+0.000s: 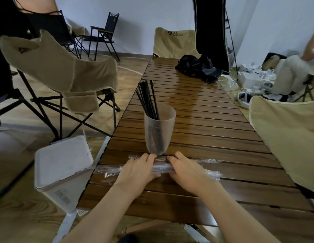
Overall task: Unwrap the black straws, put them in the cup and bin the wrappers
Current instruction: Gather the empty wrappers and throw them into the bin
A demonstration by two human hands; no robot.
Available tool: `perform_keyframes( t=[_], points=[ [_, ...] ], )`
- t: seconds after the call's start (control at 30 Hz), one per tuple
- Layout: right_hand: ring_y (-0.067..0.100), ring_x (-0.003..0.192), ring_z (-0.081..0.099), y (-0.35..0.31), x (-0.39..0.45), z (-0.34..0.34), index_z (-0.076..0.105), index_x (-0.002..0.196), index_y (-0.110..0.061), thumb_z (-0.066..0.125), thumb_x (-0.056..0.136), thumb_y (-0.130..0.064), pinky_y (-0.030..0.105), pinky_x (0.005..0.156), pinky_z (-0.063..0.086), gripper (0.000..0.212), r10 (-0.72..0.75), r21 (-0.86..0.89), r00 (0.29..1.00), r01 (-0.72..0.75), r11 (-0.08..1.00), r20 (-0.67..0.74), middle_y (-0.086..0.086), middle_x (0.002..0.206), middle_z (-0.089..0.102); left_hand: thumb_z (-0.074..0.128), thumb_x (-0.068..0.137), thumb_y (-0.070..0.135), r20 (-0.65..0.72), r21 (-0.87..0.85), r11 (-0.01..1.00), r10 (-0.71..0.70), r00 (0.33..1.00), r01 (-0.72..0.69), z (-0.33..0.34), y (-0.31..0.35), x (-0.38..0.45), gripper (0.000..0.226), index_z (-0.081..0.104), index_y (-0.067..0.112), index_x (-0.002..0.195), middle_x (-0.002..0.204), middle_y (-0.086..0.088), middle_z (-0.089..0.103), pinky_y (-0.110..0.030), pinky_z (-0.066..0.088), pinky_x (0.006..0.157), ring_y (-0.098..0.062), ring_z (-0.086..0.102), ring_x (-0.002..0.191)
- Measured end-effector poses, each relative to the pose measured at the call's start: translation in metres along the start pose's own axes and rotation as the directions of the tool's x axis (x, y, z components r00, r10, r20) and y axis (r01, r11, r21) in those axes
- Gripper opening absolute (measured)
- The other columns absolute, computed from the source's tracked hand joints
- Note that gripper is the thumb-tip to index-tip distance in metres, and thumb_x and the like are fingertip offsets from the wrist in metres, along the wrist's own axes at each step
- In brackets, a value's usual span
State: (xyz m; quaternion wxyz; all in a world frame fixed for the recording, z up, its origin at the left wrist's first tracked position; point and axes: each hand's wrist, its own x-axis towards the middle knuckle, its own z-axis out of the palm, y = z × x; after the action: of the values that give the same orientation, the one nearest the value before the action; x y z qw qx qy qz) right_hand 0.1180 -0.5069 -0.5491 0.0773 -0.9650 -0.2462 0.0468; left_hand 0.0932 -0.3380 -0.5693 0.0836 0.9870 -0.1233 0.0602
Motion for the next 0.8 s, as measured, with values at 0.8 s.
perform_keyframes(
  t=[0.8],
  points=[
    [0.001, 0.07, 0.056, 0.009, 0.0, -0.027, 0.044, 0.095, -0.036, 0.049, 0.095, -0.027, 0.017, 0.058, 0.042, 0.01, -0.089, 0.188, 0.996, 0.087, 0.978, 0.002, -0.012, 0.082, 0.057, 0.049, 0.09, 0.059, 0.108, -0.246, 0.968, 0.078, 0.991, -0.049, -0.04, -0.017, 0.004, 0.03, 0.051, 0.032, 0.103, 0.09, 0.013, 0.058, -0.018, 0.045, 0.067, -0.001, 0.056, 0.076]
  ],
)
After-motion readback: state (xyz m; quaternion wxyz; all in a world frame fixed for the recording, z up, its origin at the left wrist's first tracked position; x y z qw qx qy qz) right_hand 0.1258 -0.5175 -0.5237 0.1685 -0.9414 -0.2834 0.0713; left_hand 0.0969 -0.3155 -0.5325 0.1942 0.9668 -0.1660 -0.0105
